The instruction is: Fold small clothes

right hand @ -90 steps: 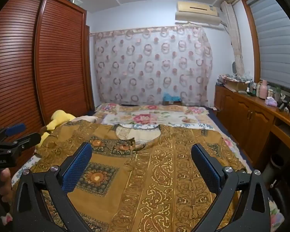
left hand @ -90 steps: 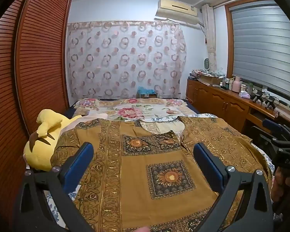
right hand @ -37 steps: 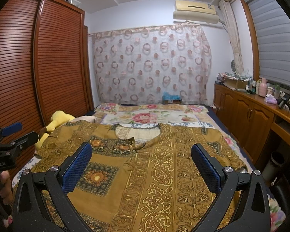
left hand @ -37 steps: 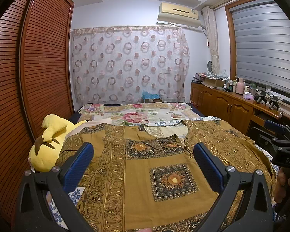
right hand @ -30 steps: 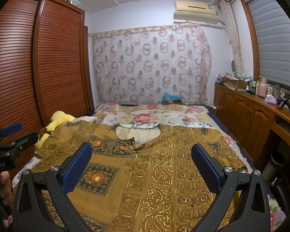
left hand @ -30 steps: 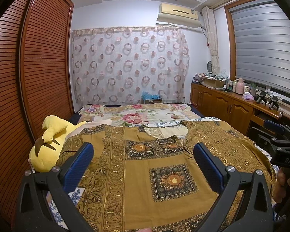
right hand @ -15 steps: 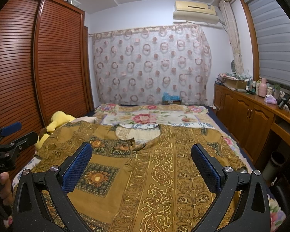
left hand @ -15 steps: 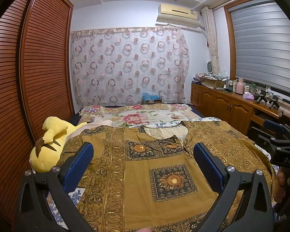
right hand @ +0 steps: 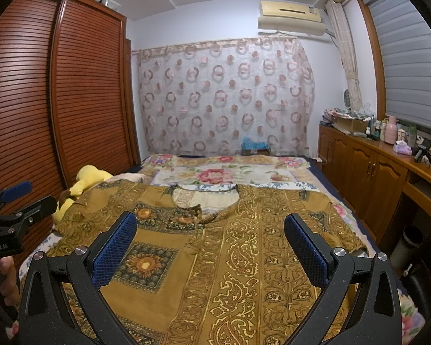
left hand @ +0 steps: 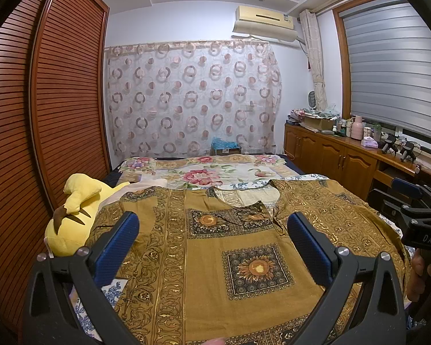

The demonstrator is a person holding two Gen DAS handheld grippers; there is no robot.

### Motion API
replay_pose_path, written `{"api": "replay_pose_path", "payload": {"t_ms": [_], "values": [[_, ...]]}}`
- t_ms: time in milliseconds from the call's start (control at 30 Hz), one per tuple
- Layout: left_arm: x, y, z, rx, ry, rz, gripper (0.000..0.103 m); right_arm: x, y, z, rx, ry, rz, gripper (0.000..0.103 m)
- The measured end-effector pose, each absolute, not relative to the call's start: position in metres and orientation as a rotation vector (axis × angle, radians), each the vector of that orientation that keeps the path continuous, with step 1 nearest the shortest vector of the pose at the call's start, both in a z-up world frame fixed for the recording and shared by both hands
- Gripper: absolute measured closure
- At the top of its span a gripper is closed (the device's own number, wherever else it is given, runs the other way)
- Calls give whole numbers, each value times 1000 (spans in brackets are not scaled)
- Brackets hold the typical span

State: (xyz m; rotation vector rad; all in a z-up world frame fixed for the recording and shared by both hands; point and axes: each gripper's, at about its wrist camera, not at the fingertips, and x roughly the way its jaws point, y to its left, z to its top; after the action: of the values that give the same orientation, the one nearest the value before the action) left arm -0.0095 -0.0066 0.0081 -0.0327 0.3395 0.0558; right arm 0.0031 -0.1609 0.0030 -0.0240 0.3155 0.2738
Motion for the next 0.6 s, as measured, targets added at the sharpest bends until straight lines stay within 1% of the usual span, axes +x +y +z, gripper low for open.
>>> {"api": "replay_pose_path", "payload": {"t_ms": [600], "values": [[-10, -8, 8, -31, 341, 55, 0, 3, -158, 0, -24, 315, 272, 0]]}}
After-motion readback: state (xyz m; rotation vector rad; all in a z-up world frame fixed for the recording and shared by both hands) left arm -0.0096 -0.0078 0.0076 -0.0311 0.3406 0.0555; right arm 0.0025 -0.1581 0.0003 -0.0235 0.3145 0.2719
